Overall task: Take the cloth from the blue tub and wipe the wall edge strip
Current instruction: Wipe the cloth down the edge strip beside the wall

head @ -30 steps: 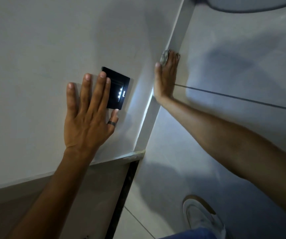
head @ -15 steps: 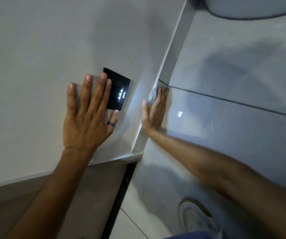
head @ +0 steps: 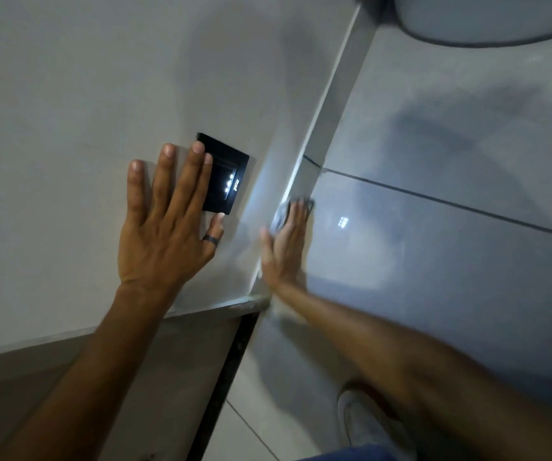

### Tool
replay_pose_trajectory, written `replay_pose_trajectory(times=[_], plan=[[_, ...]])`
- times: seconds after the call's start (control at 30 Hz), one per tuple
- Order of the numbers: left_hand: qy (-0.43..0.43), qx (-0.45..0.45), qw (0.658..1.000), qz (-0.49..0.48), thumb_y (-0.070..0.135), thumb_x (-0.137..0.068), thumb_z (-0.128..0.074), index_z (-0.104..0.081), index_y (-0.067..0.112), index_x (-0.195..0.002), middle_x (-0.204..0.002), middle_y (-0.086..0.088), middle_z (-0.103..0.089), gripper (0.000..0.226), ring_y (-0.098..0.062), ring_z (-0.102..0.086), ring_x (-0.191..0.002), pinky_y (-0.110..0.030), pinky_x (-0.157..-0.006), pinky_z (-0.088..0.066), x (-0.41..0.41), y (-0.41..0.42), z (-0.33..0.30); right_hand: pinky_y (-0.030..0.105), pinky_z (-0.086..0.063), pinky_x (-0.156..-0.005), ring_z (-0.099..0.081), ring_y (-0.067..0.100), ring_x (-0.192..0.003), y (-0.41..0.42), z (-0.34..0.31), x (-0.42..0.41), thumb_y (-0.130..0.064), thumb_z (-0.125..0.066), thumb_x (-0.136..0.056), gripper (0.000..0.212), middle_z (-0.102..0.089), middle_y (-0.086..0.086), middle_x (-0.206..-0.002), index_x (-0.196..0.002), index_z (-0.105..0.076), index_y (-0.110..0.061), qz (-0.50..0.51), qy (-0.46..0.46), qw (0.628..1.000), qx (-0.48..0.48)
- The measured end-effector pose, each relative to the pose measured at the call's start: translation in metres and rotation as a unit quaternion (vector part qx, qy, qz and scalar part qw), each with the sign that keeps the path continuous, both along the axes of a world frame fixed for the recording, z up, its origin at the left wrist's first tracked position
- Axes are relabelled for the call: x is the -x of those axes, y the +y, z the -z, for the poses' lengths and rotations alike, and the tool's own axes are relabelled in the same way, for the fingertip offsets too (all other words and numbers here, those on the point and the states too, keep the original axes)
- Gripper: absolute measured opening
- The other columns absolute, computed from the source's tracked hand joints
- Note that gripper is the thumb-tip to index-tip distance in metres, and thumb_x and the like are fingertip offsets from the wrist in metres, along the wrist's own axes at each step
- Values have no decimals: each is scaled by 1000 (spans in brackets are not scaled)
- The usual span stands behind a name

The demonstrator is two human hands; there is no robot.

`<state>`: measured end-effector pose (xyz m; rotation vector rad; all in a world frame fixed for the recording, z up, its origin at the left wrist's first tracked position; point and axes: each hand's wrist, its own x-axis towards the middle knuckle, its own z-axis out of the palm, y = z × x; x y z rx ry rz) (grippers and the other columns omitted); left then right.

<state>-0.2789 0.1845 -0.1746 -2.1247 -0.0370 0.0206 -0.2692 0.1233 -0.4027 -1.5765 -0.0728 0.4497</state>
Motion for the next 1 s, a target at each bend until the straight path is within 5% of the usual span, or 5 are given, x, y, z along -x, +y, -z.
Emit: replay_pose_trajectory(times=[0.1, 0.5, 0.67, 0.87, 1.0], plan=[[2, -2, 1000, 1, 55, -114, -32, -5, 8, -178, -184, -10, -6, 83, -37, -10, -167, -51, -134, 20, 1, -1, -1, 50, -7, -134, 16, 8, -161, -8, -1, 65, -54, -39, -99, 85, 22, -12, -170, -161, 14, -29, -78, -2, 997, 21], [-33, 28, 999, -2, 47, -108, -42, -15, 7, -177, -182, -11, -14, 84, -38, -16, -167, -51, -134, 17, -3, -3, 8, 53, -23, -129, -19, 37, -160, 19, 5, -134, -50, -38, -98, 77, -28, 21, -168, -157, -29, -1, 88, -29, 996, -10], [-68, 51, 996, 7, 47, -104, -49, -30, 4, -173, -178, -15, -28, 83, -38, -20, -163, -50, -135, 10, -7, -7, 16, 54, -27, -128, -25, 36, -158, 16, 8, -163, -21, -49, -101, 62, -30, 21, -166, -156, -27, -2, 83, 3, 996, -24], [-105, 106, 989, -9, 51, -105, -49, -46, 4, -166, -170, -21, -43, 77, -42, -26, -155, -44, -136, 8, -14, -18, 17, 42, -29, -130, -33, 24, -155, -10, -34, -75, 3, -51, -96, 65, -36, 11, -166, -157, -32, -11, 10, 148, 987, -55], [-140, 207, 967, -58, 53, -108, -48, -47, 5, -166, -169, -25, -42, 76, -47, -27, -156, -40, -135, 12, -26, -38, 15, 36, -58, -94, -70, 23, -111, -79, -88, -68, -15, -59, -92, 47, -72, 4, -119, -138, -53, -19, -61, 399, 902, -151]])
